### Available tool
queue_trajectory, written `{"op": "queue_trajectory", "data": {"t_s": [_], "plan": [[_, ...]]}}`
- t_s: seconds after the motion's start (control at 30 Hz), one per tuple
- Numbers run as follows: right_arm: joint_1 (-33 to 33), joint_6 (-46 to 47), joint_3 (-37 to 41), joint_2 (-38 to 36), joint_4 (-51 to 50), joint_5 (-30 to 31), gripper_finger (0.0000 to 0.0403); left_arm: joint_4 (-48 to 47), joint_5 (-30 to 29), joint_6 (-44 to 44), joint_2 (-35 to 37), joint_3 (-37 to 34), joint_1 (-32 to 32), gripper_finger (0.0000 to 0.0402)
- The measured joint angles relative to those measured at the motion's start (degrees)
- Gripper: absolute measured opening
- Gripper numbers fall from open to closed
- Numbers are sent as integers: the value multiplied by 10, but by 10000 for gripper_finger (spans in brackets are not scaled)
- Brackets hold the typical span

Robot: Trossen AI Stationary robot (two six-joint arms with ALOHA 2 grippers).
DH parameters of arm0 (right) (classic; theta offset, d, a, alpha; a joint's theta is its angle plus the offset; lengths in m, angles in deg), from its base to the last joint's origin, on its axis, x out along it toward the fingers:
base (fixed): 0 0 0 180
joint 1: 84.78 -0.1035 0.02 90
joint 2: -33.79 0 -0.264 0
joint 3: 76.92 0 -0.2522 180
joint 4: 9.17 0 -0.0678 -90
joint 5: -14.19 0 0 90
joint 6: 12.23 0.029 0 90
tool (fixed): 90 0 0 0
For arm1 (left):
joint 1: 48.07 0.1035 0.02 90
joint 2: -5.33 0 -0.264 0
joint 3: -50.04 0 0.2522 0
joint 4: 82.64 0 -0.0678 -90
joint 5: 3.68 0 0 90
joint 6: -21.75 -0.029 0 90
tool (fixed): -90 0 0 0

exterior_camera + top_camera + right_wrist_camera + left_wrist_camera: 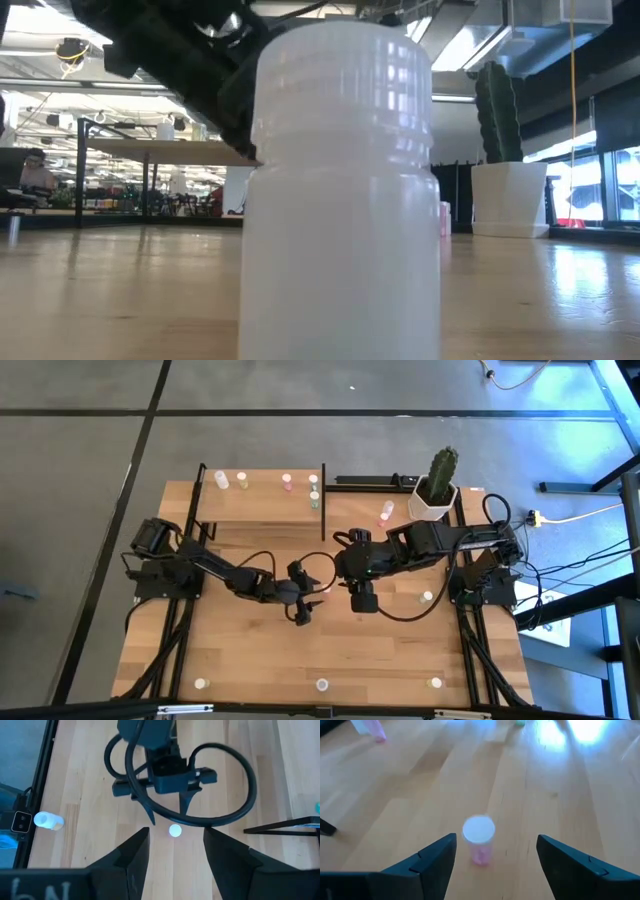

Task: Pick and place medicine bottles onto shelf by color
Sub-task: Put the bottom pink pill bottle on the shelf and align it with the other pink pill bottle

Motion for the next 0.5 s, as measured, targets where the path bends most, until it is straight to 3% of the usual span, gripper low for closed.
{"op": "queue_trajectory", "data": {"t_s": [0.23, 0.5], "plan": [[0, 0, 0, 0, 1, 0, 188, 61, -1, -17, -38, 0, 4, 270], [0, 0, 0, 0, 1, 1, 188, 61, -1, -15, -51, 0, 20, 270]]}}
